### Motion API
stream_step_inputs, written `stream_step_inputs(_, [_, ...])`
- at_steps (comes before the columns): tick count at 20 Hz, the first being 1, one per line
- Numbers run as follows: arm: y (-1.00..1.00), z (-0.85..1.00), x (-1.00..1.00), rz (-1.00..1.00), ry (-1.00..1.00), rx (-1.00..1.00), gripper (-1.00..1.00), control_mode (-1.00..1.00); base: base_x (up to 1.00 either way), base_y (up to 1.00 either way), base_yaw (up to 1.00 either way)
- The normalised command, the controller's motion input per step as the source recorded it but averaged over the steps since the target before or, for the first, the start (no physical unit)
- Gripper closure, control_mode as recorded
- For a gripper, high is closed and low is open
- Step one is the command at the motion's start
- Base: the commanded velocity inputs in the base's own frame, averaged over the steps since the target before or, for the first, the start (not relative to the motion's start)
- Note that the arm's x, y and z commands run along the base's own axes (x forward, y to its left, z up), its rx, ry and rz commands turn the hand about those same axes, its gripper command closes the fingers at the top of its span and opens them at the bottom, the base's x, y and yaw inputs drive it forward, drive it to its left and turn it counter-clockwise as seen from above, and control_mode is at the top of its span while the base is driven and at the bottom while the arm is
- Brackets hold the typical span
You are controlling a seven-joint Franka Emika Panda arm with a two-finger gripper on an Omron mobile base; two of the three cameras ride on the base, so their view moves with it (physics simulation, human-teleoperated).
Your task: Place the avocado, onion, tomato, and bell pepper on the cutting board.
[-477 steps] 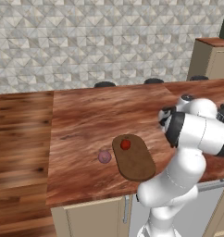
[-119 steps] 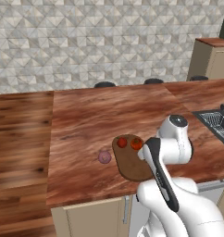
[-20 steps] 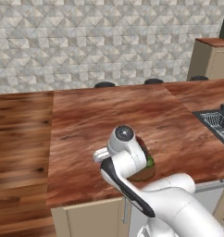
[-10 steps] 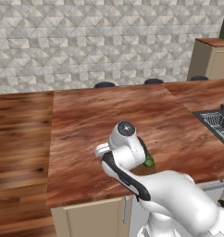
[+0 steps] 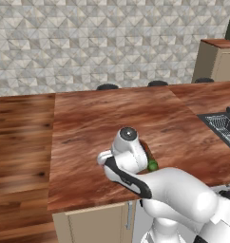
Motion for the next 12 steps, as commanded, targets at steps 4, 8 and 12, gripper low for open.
stream_step_inputs(4, [0.24,-0.17,0.08,-0.05,0.15,0.0,-1.0,-1.0,0.0,0.0,0.0])
stream_step_inputs(8, [0.22,0.0,0.24,-0.06,0.03,0.0,-1.0,-1.0,0.0,0.0,0.0])
stream_step_inputs(12, [0.21,-0.03,0.25,-0.06,0.0,0.0,-1.0,-1.0,0.0,0.0,0.0])
